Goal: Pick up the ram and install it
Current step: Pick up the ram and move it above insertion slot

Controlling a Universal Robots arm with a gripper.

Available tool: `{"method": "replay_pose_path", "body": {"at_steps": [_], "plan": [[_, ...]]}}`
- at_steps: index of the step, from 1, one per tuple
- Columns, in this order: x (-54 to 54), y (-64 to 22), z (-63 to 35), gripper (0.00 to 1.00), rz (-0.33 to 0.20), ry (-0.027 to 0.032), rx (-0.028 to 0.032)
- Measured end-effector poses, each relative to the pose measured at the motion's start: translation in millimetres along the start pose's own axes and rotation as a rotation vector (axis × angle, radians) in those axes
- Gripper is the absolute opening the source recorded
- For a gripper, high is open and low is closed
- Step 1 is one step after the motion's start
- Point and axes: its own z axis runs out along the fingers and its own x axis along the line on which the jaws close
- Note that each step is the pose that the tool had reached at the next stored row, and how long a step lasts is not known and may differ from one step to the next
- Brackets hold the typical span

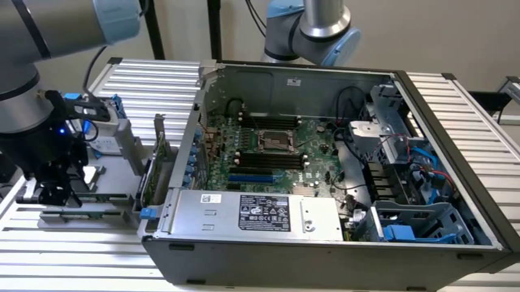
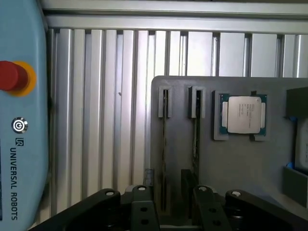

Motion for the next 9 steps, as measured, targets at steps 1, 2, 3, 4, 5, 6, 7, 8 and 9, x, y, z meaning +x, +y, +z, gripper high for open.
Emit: {"method": "replay_pose_path", "body": {"at_steps": [1, 2, 3, 4, 5, 6, 7, 8, 9], "plan": [[0.0, -0.1, 1.8, 0.36, 0.002, -0.0001, 0.0000], [0.1, -0.2, 3.7, 0.36, 0.003, -0.0002, 0.0000], [0.2, -0.2, 5.6, 0.36, 0.004, -0.0002, 0.0000], [0.4, -0.3, 7.3, 0.36, 0.004, -0.0002, 0.0000], [0.7, -0.2, 9.2, 0.36, 0.004, -0.0002, 0.0000], [1.1, -0.2, 11.0, 0.36, 0.004, -0.0002, 0.0000], [1.5, -0.2, 12.7, 0.36, 0.004, -0.0001, -0.0001], [2.0, -0.2, 14.6, 0.36, 0.004, -0.0001, -0.0001], [2.4, -0.2, 16.4, 0.36, 0.004, -0.0001, -0.0002]]}}
